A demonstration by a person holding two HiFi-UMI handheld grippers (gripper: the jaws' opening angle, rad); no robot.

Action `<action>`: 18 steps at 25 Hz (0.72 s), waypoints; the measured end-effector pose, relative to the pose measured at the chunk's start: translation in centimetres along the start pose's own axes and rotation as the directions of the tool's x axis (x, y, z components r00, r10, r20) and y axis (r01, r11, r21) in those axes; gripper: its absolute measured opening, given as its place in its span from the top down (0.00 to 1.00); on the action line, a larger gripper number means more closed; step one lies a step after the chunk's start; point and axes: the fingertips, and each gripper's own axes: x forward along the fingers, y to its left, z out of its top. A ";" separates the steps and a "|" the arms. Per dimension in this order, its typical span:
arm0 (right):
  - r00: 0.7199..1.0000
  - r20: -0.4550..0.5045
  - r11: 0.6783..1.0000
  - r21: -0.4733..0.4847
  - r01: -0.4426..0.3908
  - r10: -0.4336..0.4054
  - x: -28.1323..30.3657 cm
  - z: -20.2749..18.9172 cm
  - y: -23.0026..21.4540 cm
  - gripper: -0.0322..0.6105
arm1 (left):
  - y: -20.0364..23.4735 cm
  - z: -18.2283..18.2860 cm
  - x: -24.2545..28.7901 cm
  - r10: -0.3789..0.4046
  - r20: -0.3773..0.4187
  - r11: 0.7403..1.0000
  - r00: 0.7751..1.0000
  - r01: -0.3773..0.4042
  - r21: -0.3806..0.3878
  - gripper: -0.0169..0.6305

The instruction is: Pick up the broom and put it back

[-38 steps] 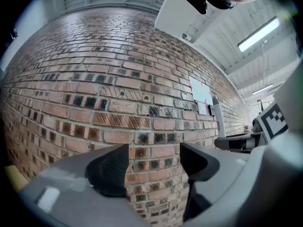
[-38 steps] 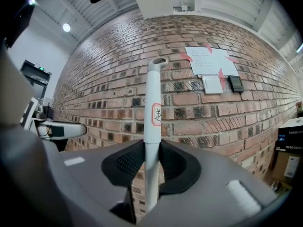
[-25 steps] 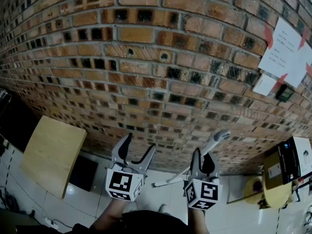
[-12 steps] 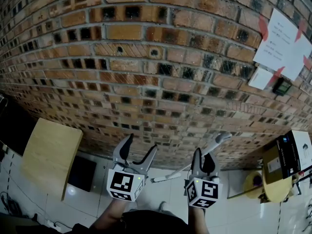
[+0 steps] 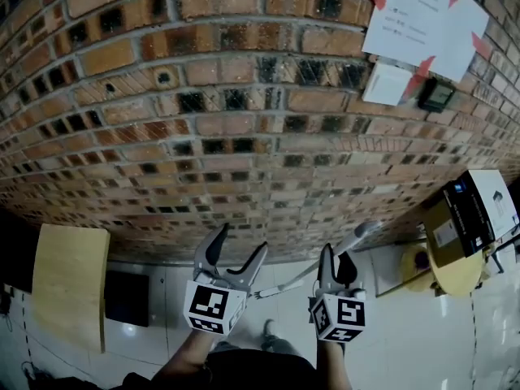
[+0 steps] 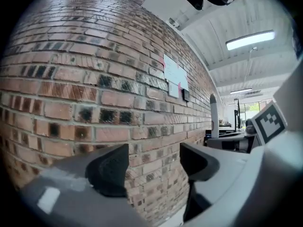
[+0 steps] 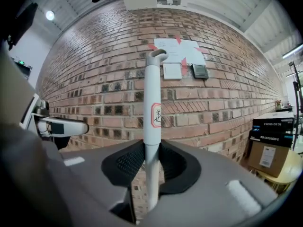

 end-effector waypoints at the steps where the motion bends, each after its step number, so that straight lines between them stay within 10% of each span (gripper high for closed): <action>1: 1.000 -0.012 1.000 0.000 0.012 -0.012 -0.3 -0.5 -1.0 0.80 | -1.1 -0.4 0.9 -0.027 -0.013 1.000 1.000 0.027 -0.002 0.45; 9: 0.991 -0.136 1.000 -0.012 0.016 -0.018 1.7 -7.6 -9.1 0.80 | -8.9 -5.3 9.1 -0.238 -0.073 0.971 0.968 0.240 0.011 0.45; 18: 0.907 -0.421 0.999 -0.040 -0.004 -0.013 4.8 -26.9 -15.7 0.80 | -10.0 -15.6 12.9 -0.203 -0.265 0.979 0.943 0.188 -0.082 0.45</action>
